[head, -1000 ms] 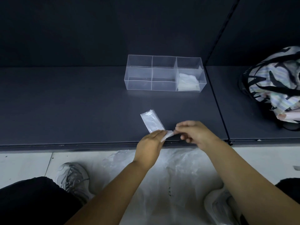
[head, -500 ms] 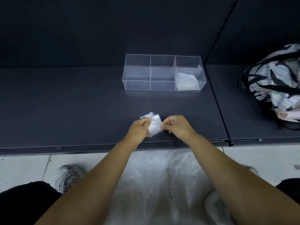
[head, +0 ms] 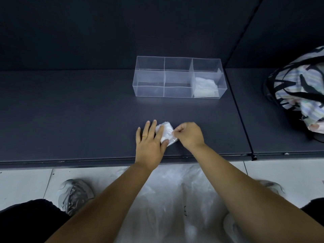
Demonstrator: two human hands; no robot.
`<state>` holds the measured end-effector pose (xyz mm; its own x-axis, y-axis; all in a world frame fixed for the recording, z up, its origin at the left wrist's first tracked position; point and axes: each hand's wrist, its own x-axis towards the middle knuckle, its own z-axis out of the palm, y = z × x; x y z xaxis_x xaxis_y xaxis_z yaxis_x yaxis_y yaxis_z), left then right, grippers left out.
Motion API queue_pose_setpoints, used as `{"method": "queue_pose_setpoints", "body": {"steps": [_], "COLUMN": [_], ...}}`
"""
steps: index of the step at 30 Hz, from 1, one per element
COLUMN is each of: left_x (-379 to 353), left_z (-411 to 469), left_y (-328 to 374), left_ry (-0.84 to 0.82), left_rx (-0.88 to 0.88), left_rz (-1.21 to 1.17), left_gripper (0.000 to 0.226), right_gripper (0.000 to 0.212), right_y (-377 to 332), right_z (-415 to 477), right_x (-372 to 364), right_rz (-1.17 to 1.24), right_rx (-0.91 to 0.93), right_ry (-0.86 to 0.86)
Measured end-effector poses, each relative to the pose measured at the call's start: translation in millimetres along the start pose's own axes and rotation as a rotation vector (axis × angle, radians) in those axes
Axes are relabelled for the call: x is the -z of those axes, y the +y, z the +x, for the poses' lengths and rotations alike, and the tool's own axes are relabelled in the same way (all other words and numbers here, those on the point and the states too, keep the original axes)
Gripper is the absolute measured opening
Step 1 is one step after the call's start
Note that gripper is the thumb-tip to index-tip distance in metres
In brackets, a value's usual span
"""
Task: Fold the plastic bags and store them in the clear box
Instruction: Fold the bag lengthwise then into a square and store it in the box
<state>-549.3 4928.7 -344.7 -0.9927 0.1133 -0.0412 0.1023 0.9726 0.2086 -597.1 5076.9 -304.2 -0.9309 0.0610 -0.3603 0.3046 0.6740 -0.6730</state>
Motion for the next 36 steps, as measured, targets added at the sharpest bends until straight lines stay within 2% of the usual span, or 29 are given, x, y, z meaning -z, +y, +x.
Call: {"method": "queue_pose_setpoints", "body": {"steps": [4, 8, 12, 18, 25, 27, 30, 33, 34, 36], "left_x": [-5, -5, -2, 1, 7, 11, 24, 50, 59, 70], "left_z": [-1, -2, 2, 4, -4, -6, -5, -2, 0, 7], "left_y": [-3, -7, -7, -6, 7, 12, 5, -11, -13, -8], "left_ry": [-0.085, -0.122, -0.163, -0.191, -0.228, -0.238, -0.255, -0.345, -0.391, -0.482], "left_rx": [0.037, 0.049, 0.058, 0.108, 0.265, 0.287, 0.325, 0.387, 0.382, 0.312], "left_rz": [0.084, 0.061, 0.076, 0.078, 0.023, -0.025, -0.317, -0.906, -1.069, -1.223], "left_gripper": [0.074, 0.085, 0.088, 0.090, 0.106, 0.102, 0.105, 0.109, 0.117, 0.123], "right_gripper": [0.003, 0.034, 0.032, 0.018, 0.012, 0.012, 0.017, 0.024, 0.025, 0.027], "right_y": [-1, 22, 35, 22, -13, -19, -14, -7, -6, -7], "right_z": [-7, -22, -22, -21, -19, -18, -17, -18, -20, -26], "right_x": [-10, -22, -17, -17, -21, -20, -5, 29, 41, 61], "right_rz": [-0.042, -0.295, -0.306, -0.197, -0.033, 0.064, 0.181, 0.252, 0.255, 0.222], "right_rx": [0.060, 0.231, 0.196, 0.107, 0.045, 0.020, 0.052, 0.160, 0.197, 0.264], "right_ry": [0.101, 0.246, 0.344, 0.305, 0.110, 0.042, -0.022, -0.090, -0.134, -0.226]}}
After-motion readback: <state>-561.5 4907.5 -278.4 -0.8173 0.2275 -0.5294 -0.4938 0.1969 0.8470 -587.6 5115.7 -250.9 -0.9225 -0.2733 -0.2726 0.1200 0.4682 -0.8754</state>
